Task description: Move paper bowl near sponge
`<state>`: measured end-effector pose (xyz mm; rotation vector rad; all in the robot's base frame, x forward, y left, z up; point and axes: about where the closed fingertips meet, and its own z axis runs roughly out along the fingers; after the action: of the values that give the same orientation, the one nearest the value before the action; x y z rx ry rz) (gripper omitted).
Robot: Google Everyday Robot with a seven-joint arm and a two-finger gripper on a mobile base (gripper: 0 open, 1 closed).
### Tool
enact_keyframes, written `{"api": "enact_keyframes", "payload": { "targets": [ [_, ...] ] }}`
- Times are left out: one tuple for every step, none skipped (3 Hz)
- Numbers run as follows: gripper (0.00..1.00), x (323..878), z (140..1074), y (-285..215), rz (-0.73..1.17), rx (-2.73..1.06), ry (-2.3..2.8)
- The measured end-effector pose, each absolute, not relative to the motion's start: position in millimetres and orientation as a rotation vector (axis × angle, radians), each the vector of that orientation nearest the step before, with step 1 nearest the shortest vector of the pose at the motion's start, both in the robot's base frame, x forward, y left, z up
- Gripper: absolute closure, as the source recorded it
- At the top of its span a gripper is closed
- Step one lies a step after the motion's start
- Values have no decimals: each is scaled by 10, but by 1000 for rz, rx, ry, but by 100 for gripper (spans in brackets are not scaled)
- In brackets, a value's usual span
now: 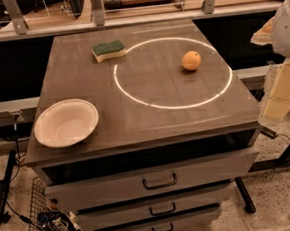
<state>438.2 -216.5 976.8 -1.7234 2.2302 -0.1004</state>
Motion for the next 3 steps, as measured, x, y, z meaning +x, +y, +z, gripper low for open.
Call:
{"api": "enact_keyframes", "payload": {
  "targets": [
    [0,4392,9773,-2153,-101,-1721,2224],
    [0,4611,9674,-1887,-42,-1746,2149],
    [0,5089,9449,-1014,125,-1892,1895]
  ]
}}
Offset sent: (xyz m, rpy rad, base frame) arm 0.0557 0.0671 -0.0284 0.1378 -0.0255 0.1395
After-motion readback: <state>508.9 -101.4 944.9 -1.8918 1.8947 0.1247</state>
